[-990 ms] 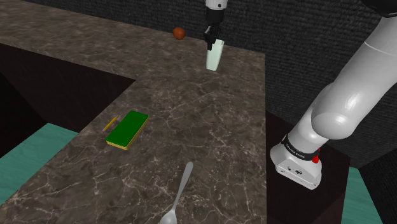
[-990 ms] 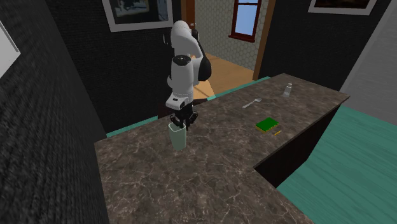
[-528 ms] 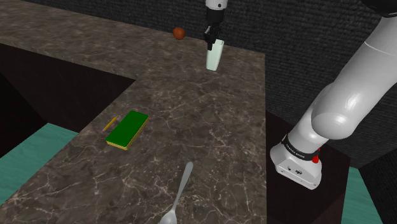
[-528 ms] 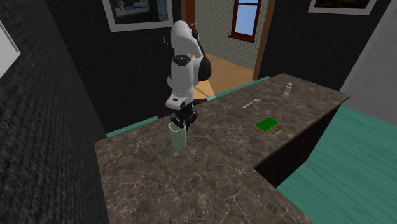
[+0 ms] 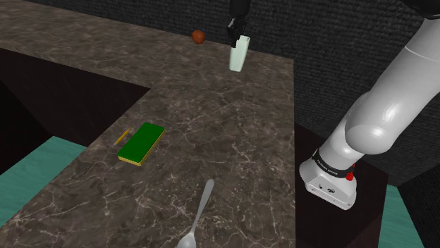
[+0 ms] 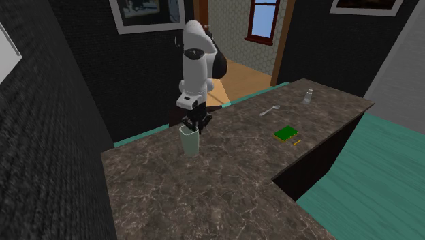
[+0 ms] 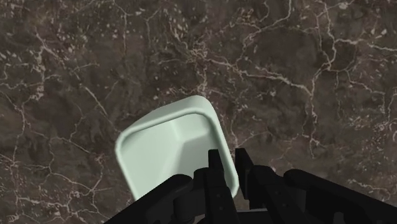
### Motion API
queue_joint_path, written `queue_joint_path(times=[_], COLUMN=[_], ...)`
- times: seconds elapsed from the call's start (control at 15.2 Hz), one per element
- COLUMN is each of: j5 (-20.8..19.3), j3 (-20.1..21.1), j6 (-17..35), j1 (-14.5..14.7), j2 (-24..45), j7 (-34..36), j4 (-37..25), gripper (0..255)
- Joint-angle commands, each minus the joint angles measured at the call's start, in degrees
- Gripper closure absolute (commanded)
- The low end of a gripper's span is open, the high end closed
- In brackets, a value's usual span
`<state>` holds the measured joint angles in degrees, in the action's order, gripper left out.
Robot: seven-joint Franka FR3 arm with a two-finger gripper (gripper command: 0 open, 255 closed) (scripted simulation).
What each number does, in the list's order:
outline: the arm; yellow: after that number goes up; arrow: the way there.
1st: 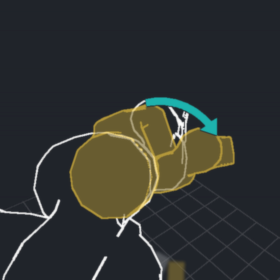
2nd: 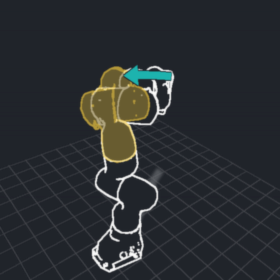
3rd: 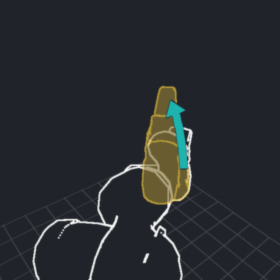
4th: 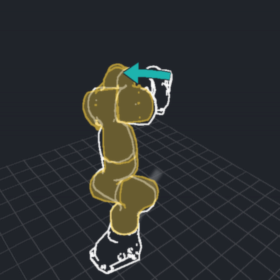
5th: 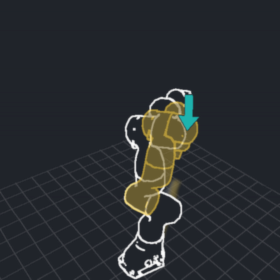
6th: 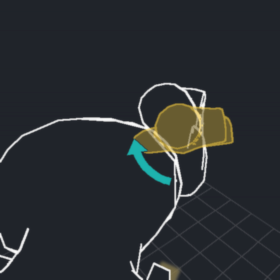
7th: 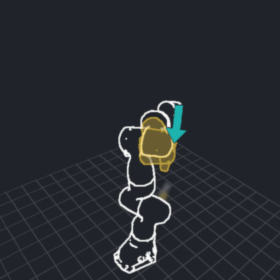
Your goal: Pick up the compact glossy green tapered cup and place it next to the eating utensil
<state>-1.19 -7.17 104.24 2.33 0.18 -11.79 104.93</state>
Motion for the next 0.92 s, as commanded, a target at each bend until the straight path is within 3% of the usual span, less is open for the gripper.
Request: queue_joint_path(times=[0.0,0.86], j5=[-0.02,0.11], j3=[-0.03,-0.05], j6=[-1.71,-11.94], j1=[-0.03,-0.05], j2=[-0.17,0.69], j7=[-0.10,-0.36], j4=[-1.54,-12.62], gripper=[255,255])
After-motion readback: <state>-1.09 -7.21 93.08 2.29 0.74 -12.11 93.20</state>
